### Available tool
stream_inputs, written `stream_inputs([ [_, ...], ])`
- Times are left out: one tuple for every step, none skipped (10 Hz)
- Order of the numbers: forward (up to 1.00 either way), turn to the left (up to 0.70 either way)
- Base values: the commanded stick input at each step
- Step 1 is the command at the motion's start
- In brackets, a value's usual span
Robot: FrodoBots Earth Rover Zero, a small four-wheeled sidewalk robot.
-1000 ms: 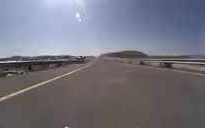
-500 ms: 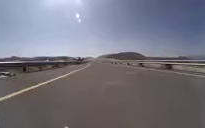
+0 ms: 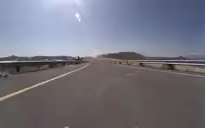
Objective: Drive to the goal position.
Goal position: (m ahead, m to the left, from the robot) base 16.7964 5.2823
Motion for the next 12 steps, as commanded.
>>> stream_inputs([
  [1.00, 0.00],
  [1.00, 0.00],
  [1.00, 0.00],
  [1.00, 0.00],
  [1.00, 0.00],
  [1.00, 0.00],
  [1.00, 0.00],
  [1.00, 0.00],
  [1.00, 0.00],
  [1.00, 0.00],
  [1.00, 0.00],
  [1.00, 0.00],
])
